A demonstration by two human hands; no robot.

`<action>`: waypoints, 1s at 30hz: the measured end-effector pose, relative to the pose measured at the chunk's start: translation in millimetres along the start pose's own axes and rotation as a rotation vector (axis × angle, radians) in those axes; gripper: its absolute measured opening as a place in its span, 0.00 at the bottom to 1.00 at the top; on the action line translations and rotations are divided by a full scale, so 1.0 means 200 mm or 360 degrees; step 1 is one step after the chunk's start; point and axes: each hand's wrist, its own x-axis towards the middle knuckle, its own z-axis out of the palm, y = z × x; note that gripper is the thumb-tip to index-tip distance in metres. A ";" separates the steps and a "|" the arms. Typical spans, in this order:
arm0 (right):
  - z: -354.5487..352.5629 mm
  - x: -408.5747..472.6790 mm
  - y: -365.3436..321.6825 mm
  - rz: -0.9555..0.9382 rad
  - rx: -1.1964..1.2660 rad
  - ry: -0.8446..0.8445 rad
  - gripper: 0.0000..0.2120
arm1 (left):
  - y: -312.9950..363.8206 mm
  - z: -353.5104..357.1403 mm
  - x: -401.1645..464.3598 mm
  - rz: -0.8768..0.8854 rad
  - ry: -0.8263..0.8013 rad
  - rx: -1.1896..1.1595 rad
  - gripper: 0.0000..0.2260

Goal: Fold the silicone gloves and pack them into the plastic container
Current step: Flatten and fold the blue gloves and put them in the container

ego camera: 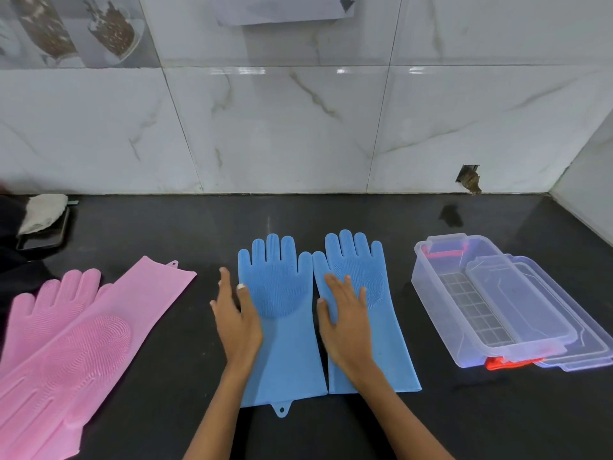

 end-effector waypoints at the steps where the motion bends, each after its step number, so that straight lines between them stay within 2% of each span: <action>1: 0.03 -0.02 -0.04 0.0008 0.0108 -0.0081 0.23 | -0.02 -0.04 0.00 -0.0046 0.0020 -0.0022 0.21; 4: 0.11 -0.05 -0.11 0.0076 0.0219 -0.0402 0.26 | -0.07 -0.10 0.02 -0.0091 -0.0063 0.0098 0.21; 7: 0.16 -0.03 -0.12 0.0109 0.0030 -0.0503 0.27 | -0.11 -0.12 0.04 0.0038 -0.0234 0.0478 0.20; 10: 0.17 -0.01 -0.13 0.0101 -0.0208 -0.0480 0.27 | -0.12 -0.13 0.04 0.0176 -0.0355 0.0786 0.19; 13: 0.18 0.00 -0.14 0.0120 -0.0339 -0.0390 0.26 | -0.10 -0.12 0.05 0.0212 -0.0300 0.0883 0.18; 15: 0.17 0.01 -0.15 0.0120 -0.0333 -0.0291 0.24 | -0.08 -0.11 0.06 0.0152 -0.0253 0.0986 0.18; 18: 0.16 0.04 -0.18 0.0222 -0.0118 -0.0187 0.23 | -0.04 -0.09 0.06 0.0041 -0.0292 0.1095 0.16; 23: 0.14 0.15 -0.19 0.0607 0.0279 -0.0330 0.17 | 0.02 -0.04 0.09 -0.0105 -0.0464 0.0830 0.10; 28: 0.14 0.19 -0.19 0.0473 0.0398 -0.0445 0.20 | 0.02 0.00 0.10 0.0005 -0.0597 0.0514 0.10; 30: 0.15 0.19 -0.19 0.0403 0.0534 -0.0457 0.19 | 0.03 0.00 0.10 -0.0088 -0.0641 0.0228 0.12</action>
